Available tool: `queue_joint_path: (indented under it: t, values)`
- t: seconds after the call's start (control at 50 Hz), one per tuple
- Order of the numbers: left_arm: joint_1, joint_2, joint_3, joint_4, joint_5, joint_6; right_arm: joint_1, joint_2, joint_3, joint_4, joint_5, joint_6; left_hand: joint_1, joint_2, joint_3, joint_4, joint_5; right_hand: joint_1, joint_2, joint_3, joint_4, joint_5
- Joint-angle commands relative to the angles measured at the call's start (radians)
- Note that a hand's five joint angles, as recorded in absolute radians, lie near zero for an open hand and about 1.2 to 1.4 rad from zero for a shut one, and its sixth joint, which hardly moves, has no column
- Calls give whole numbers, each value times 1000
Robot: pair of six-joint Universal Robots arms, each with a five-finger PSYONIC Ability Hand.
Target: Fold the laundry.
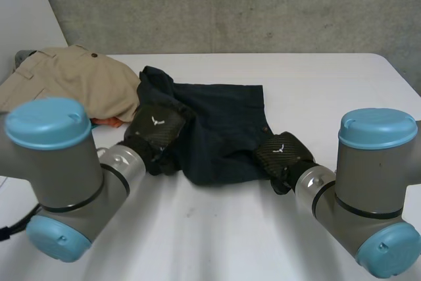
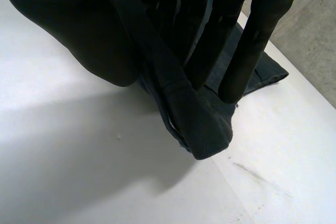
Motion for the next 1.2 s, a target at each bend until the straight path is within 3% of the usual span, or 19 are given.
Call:
queue_joint_path:
  t: [0.02, 0.18, 0.28, 0.34, 0.4, 0.7, 1.04, 1.2]
  values:
    - [39, 110, 100, -78, 1, -14, -5, 2, -1, 3, -1, 18, 129, 116, 123, 129, 131, 278, 214, 208, 199, 228]
    - [141, -37, 374, -258, 39, -23, -5, 8, 1, 1, -3, 16, 382, 369, 375, 382, 384, 278, 214, 208, 199, 228]
    - [184, -166, 515, -427, 120, -18, -13, 16, 1, 1, -4, 10, 420, 407, 413, 420, 422, 278, 214, 208, 199, 228]
    - [192, -206, 534, -456, 171, -11, -17, 17, 1, 1, -4, 9, 400, 387, 393, 400, 402, 278, 214, 208, 199, 228]
    - [192, -246, 545, -458, 211, 9, -20, 19, 1, 1, -4, 7, 315, 302, 308, 315, 317, 278, 214, 208, 199, 228]
    - [158, -432, 637, -389, 202, 109, -29, 25, 4, 7, -10, -25, 150, 137, 143, 150, 152, 278, 214, 208, 199, 228]
    - [126, -327, 669, -268, 217, 68, -43, 30, -4, 4, -12, -43, 209, 196, 202, 209, 211, 278, 214, 208, 199, 228]
    - [114, -473, 834, -344, 223, 97, -56, 39, -16, 7, -18, -43, 212, 199, 205, 212, 214, 278, 214, 208, 199, 228]
